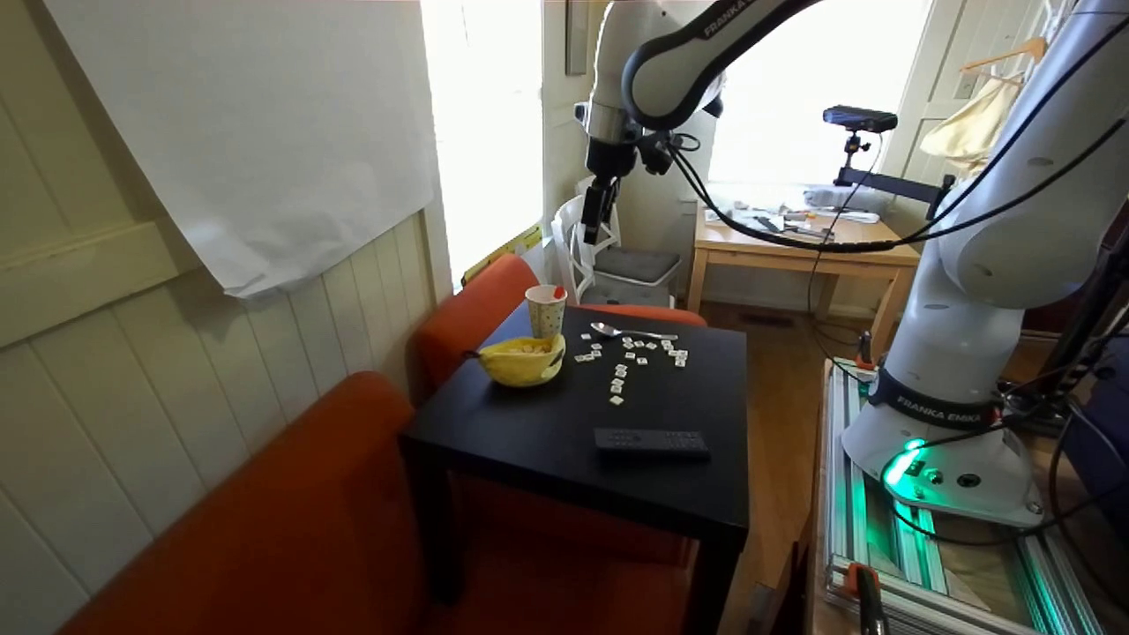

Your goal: Remove the red marker from the cup and place it on the table.

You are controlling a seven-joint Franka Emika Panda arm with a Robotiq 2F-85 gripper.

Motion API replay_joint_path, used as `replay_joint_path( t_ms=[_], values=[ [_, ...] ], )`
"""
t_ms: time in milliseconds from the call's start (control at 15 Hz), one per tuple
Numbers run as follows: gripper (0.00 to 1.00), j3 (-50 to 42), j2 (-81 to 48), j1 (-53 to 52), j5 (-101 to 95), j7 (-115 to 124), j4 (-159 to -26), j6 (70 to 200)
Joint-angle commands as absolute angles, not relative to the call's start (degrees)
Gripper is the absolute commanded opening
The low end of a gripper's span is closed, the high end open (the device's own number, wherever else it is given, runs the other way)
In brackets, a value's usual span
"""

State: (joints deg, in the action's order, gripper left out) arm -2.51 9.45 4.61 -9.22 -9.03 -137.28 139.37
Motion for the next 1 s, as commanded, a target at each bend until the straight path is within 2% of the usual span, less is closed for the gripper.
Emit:
replay_joint_path(
  t_ms=[0, 67, 133, 533, 933],
  values=[
    [1.0, -5.0, 2.2, 3.9, -7.0, -20.3, -132.6, 140.4],
    [1.0, -5.3, 0.7, 3.9, -4.9, -22.0, -131.7, 139.3],
    [1.0, -4.4, 4.6, 4.3, -7.9, -17.2, -134.8, 140.1],
    [1.0, -4.7, 1.0, 4.4, -6.7, -20.1, -132.5, 140.1],
    [1.0, -5.2, -9.8, 5.8, -6.8, -21.4, -128.7, 153.7]
  ],
)
